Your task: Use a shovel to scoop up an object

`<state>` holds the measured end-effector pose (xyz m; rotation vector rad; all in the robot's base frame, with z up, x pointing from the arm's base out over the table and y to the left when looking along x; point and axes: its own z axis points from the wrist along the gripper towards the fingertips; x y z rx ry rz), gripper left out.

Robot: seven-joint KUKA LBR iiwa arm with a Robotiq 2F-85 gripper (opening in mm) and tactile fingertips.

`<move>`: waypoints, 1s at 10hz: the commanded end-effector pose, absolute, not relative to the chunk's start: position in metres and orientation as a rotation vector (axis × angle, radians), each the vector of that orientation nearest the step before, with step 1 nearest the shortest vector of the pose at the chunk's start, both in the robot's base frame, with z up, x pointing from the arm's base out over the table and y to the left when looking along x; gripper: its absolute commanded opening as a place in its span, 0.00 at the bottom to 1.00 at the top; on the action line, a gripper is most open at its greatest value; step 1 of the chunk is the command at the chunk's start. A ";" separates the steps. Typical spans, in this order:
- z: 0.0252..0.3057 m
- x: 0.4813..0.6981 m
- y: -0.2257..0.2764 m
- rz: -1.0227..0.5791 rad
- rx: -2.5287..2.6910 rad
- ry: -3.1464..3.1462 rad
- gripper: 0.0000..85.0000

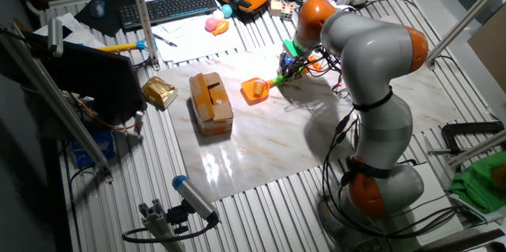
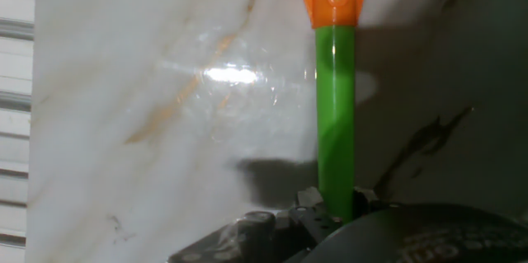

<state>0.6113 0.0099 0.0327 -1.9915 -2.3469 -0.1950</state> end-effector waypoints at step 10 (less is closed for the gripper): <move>0.134 0.578 -0.012 -0.044 -1.846 -2.606 0.30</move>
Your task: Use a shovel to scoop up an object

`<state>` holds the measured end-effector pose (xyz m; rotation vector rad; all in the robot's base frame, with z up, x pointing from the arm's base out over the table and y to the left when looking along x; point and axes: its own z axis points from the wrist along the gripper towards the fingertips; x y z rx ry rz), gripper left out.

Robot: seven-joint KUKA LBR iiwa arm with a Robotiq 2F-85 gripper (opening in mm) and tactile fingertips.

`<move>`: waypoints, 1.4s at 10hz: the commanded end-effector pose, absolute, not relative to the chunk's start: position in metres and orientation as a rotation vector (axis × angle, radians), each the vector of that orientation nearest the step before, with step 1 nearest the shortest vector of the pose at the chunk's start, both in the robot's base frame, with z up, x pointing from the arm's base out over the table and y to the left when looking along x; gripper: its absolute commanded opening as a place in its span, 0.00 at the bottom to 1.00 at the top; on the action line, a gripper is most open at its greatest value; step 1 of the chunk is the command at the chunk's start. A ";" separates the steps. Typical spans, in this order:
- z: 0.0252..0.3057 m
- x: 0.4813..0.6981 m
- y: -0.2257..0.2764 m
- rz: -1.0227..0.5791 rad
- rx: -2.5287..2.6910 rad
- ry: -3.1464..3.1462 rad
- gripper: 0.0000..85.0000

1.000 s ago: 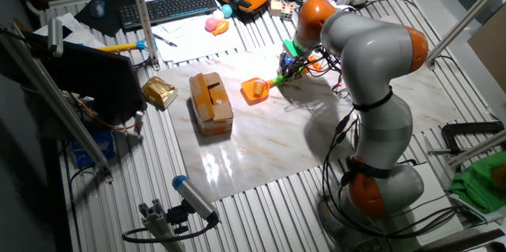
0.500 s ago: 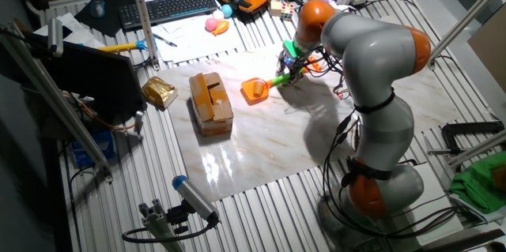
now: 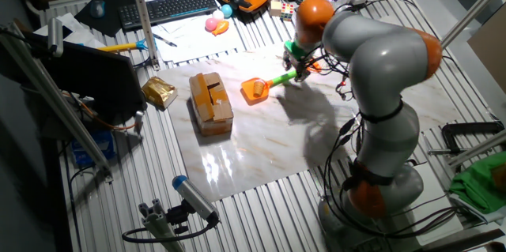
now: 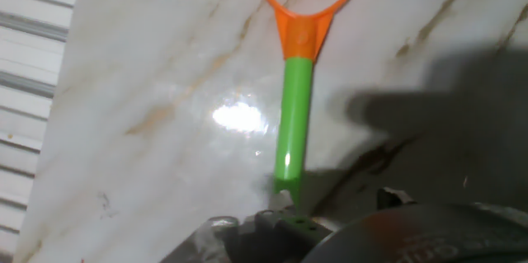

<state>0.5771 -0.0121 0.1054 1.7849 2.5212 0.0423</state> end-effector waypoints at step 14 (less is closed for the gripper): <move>0.197 0.550 -0.008 0.027 1.292 2.846 0.01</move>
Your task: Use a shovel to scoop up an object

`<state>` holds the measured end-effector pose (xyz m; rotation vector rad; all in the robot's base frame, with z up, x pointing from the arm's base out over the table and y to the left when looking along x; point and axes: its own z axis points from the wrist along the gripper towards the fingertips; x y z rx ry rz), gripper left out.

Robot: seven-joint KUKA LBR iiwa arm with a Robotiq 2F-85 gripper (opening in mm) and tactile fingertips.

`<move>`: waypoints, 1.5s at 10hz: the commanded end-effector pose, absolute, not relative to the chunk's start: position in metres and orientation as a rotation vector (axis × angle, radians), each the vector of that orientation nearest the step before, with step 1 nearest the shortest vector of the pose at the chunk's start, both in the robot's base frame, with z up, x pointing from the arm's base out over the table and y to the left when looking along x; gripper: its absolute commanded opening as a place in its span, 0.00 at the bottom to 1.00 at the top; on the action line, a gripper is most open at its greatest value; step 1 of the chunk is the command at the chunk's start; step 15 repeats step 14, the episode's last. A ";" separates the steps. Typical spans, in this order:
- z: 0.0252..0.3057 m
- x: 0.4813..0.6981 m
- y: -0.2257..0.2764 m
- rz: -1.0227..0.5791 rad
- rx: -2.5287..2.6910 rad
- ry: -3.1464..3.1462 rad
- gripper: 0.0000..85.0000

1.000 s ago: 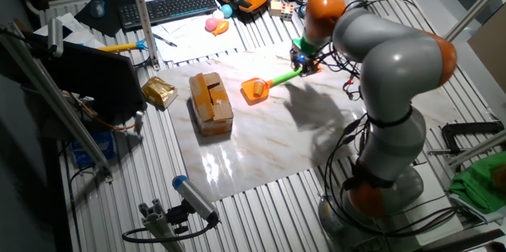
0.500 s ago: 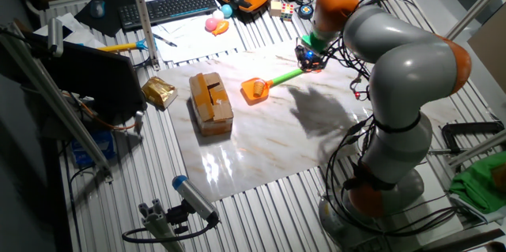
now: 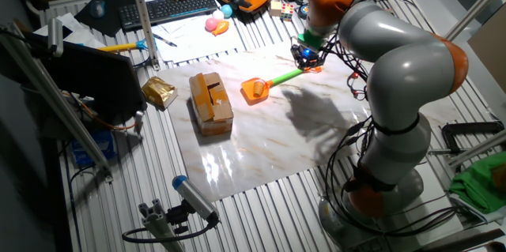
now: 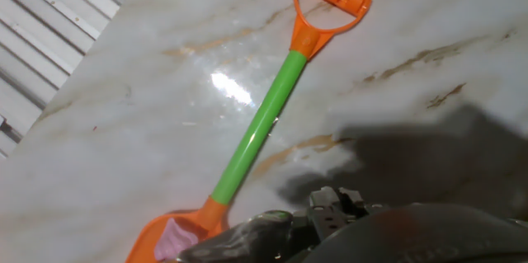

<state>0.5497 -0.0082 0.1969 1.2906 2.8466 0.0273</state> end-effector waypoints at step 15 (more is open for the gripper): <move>0.197 0.549 -0.013 0.037 1.255 2.880 0.01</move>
